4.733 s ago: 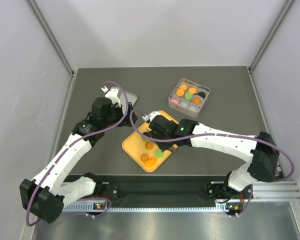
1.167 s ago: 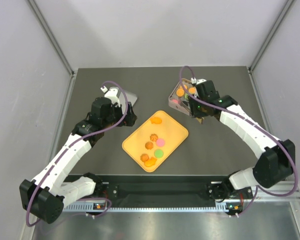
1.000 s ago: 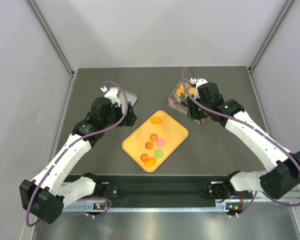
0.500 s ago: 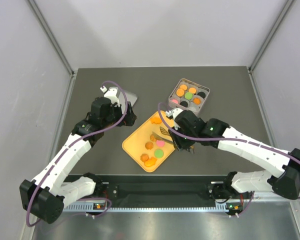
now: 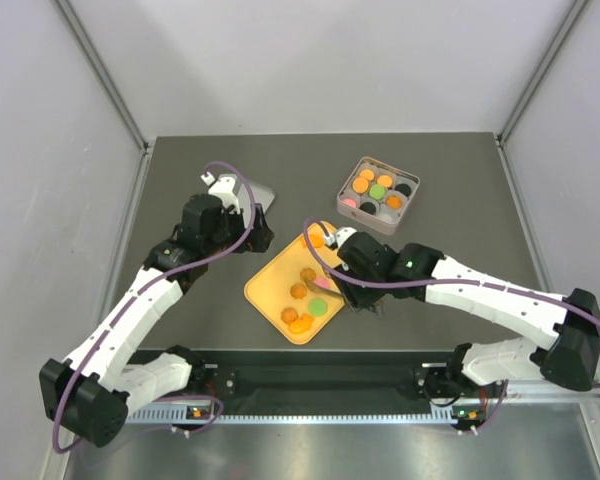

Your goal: Pack the cookies

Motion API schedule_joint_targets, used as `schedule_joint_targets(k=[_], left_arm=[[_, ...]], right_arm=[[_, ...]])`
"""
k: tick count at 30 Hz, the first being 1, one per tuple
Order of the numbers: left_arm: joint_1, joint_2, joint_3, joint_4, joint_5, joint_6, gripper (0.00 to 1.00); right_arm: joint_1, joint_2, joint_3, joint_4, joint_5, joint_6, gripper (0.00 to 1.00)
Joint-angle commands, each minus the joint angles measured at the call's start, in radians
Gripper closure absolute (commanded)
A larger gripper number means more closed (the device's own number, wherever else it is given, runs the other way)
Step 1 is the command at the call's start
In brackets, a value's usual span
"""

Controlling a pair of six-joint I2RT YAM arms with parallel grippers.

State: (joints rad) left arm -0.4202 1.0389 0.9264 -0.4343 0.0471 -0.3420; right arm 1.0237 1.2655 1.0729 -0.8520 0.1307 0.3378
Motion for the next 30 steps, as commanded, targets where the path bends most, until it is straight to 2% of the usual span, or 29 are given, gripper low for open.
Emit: schedule_joint_targets(k=[1, 30], left_arm=[[0.004, -0.002, -0.006, 0.023, 0.01, -0.005, 0.01], [0.004, -0.003, -0.006, 0.022, 0.005, -0.003, 0.01]], right_arm=[[0.024, 0.005, 0.01, 0.027, 0.032, 0.017, 0.53], [0.053, 0.058, 0.004, 0.022, 0.058, 0.02, 0.54]])
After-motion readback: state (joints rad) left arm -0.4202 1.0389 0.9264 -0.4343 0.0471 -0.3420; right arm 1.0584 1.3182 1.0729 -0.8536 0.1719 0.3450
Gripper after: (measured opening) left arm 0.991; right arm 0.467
